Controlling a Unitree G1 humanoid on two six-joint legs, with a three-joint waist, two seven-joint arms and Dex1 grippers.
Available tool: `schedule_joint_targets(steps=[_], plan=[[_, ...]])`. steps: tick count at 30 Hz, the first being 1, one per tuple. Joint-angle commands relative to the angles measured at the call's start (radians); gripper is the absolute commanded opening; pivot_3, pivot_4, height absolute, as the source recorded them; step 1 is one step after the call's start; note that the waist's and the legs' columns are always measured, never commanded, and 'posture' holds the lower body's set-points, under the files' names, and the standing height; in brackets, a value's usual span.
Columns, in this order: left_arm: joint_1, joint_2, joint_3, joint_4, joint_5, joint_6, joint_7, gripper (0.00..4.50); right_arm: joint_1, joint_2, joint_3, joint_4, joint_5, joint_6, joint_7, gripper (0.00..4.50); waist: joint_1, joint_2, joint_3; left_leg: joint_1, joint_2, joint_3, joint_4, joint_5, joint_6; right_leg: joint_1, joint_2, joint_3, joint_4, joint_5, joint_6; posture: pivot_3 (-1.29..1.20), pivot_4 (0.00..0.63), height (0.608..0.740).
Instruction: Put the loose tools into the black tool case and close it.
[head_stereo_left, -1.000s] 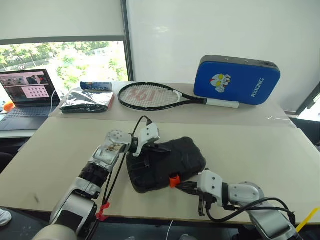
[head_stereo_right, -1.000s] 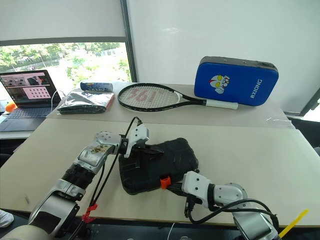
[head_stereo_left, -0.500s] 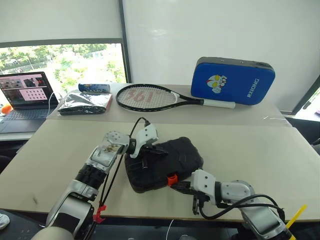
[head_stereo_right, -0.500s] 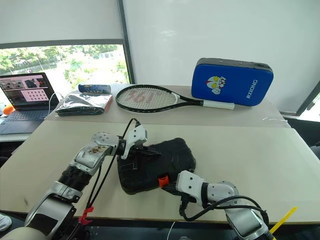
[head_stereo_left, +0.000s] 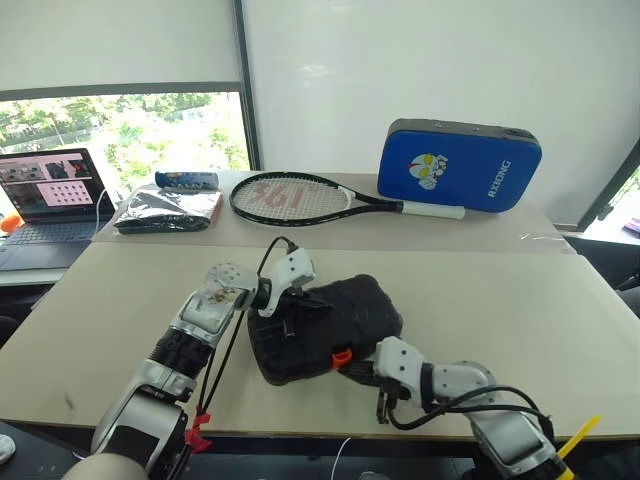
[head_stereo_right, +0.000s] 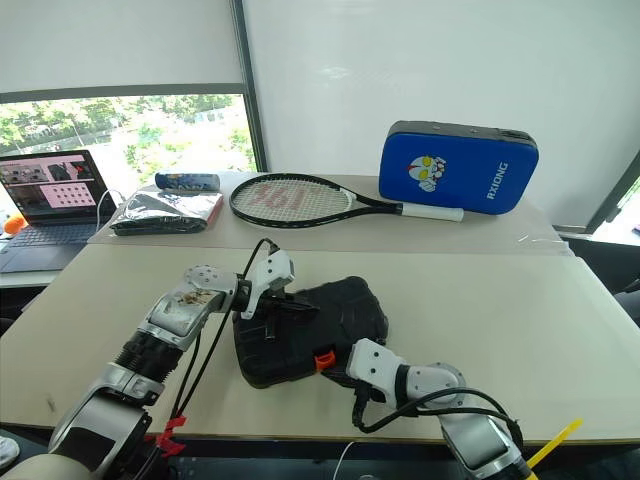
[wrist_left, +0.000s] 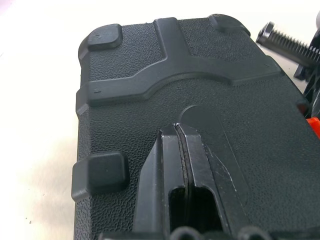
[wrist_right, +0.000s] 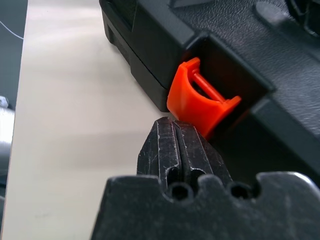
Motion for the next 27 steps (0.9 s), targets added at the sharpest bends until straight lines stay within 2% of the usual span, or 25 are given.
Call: schedule_joint_targets(steps=[1, 5, 8, 11, 13, 14, 15, 18, 20, 22, 27], plan=[[0.083, 0.003, -0.012, 0.042, 0.007, -0.031, -0.023, 0.03, -0.005, -0.012, -0.083, -0.082, 0.044, -0.001, -0.031, 0.00, -0.001, 0.000, 0.000, 0.000, 0.000, 0.000, 0.000, 0.000, 0.000, 0.000, 0.000, 0.000, 0.000, 0.000, 0.000, 0.00, 0.150, 0.740], [0.105, 0.013, 0.154, -0.009, -0.135, -0.152, -0.088, 0.03, 0.076, -0.091, -0.184, -0.147, 0.149, 0.003, 0.037, 0.00, 0.000, 0.001, 0.000, -0.003, 0.000, 0.000, -0.002, 0.000, 0.000, -0.003, 0.000, 0.001, -0.001, -0.001, 0.000, 0.00, 0.150, 0.740], [0.152, 0.094, 0.263, -0.068, -0.234, -0.114, -0.157, 0.03, 0.171, -0.155, -0.321, -0.171, 0.287, -0.037, 0.130, 0.00, 0.001, 0.000, 0.000, -0.009, 0.000, 0.000, -0.003, 0.000, 0.000, -0.008, 0.000, 0.000, -0.003, -0.001, -0.001, 0.00, 0.150, 0.740], [0.240, 0.212, 0.331, -0.125, -0.259, -0.112, -0.195, 0.59, 0.260, -0.209, -0.457, -0.153, 0.393, -0.100, 0.236, 0.66, -0.004, 0.001, 0.001, -0.020, 0.001, 0.000, -0.004, -0.001, 0.001, -0.019, 0.000, 0.000, -0.003, 0.003, -0.007, 0.00, 0.150, 0.740], [0.329, 0.283, 0.379, -0.144, -0.260, -0.159, -0.218, 1.28, 0.305, -0.243, -0.524, -0.110, 0.417, -0.144, 0.294, 1.36, -0.005, 0.002, 0.002, -0.019, 0.001, 0.000, -0.004, -0.003, 0.005, -0.019, 0.000, 0.000, -0.003, 0.003, -0.007, 0.00, 0.150, 0.740], [0.376, 0.310, 0.414, -0.154, -0.267, -0.174, -0.220, 1.80, 0.319, -0.252, -0.556, -0.085, 0.425, -0.177, 0.316, 1.83, -0.003, 0.002, 0.002, -0.019, 0.001, 0.000, -0.005, -0.003, 0.005, -0.018, -0.001, 0.000, -0.006, 0.003, -0.008, 0.00, 0.150, 0.740], [0.430, 0.335, 0.452, -0.158, -0.270, -0.201, -0.221, 2.05, 0.333, -0.261, -0.585, -0.055, 0.426, -0.207, 0.336, 2.11, 0.001, 0.002, 0.002, -0.019, 0.001, 0.001, -0.006, -0.003, 0.005, -0.017, -0.002, 0.000, -0.007, 0.003, -0.007, 0.00, 0.150, 0.740], [0.563, 0.382, 0.556, -0.132, -0.251, -0.313, -0.191, 3.19, 0.369, -0.279, -0.661, 0.038, 0.421, -0.304, 0.393, 3.15, 0.007, 0.001, 0.003, -0.019, 0.001, 0.001, -0.005, -0.004, 0.004, -0.016, -0.004, -0.001, -0.008, 0.003, -0.007, 0.00, 0.150, 0.740], [0.606, 0.389, 0.586, -0.129, -0.250, -0.343, -0.168, 3.67, 0.382, -0.285, -0.683, 0.075, 0.423, -0.337, 0.416, 3.62, 0.018, 0.000, 0.004, -0.019, 0.001, 0.001, -0.005, -0.004, 0.004, -0.016, -0.004, -0.002, -0.008, 0.003, -0.007, 0.00, 0.150, 0.740], [0.654, 0.394, 0.618, -0.138, -0.238, -0.369, -0.133, 4.42, 0.393, -0.294, -0.705, 0.119, 0.418, -0.372, 0.436, 4.41, 0.029, 0.001, 0.004, -0.019, 0.001, 0.001, -0.004, -0.004, 0.004, -0.016, -0.004, -0.002, -0.008, 0.003, -0.007, 0.00, 0.150, 0.740], [0.750, 0.394, 0.675, -0.182, -0.223, -0.455, -0.081, 4.47, 0.385, -0.299, -0.726, 0.214, 0.398, -0.448, 0.445, 4.46, 0.029, 0.001, 0.004, -0.018, 0.002, 0.003, -0.004, -0.004, 0.004, -0.016, -0.004, -0.002, -0.009, 0.003, -0.007, 0.00, 0.150, 0.740]])
